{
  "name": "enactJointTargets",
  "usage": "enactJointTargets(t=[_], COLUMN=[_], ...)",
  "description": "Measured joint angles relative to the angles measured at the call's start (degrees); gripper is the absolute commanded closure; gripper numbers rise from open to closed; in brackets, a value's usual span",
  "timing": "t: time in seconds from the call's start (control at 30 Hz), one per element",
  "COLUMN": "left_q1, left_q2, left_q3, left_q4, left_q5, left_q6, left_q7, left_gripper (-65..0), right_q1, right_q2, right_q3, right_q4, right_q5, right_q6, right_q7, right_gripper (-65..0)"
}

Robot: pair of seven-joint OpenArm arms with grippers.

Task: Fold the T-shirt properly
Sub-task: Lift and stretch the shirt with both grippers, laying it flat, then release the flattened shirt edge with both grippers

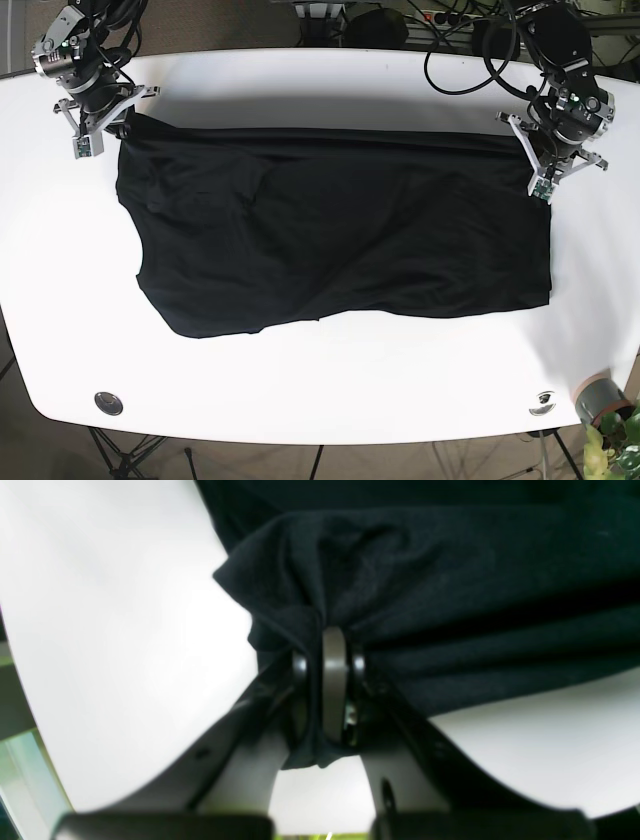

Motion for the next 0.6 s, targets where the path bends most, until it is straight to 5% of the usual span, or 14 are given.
enactJointTargets(t=[0.27,0.37,0.5,0.6], left_q1=[2.8,3.3,3.26,3.43], left_q2=[-1.31,-2.03,-2.05,-2.08], left_q3=[0.07,0.11,-0.17,-0.35], left_q4=[0.0,0.0,0.0,0.0], left_q5=[0.02,0.68,1.4,1.42], left_q6=[0.0,0.0,0.13,0.24], left_q7=[-0.31,-0.22,0.11,0.31], left_gripper=[-1.5,-17.4,-44.2,-51.0], right_q1=[-3.78,-4.96,-6.19,-7.41], right_q2=[0.26,0.31,0.31,0.57], right_q3=[-2.01,-2.99,-3.19,-2.97], right_q4=[0.0,0.0,0.0,0.0], right_q5=[-0.17,-0.39,-0.44,-0.81], right_q6=[-0.02,-0.04,-0.26,-0.59], right_q7=[0.07,0.07,0.09,0.15], right_gripper=[-6.5,-11.9,-27.3,-42.6])
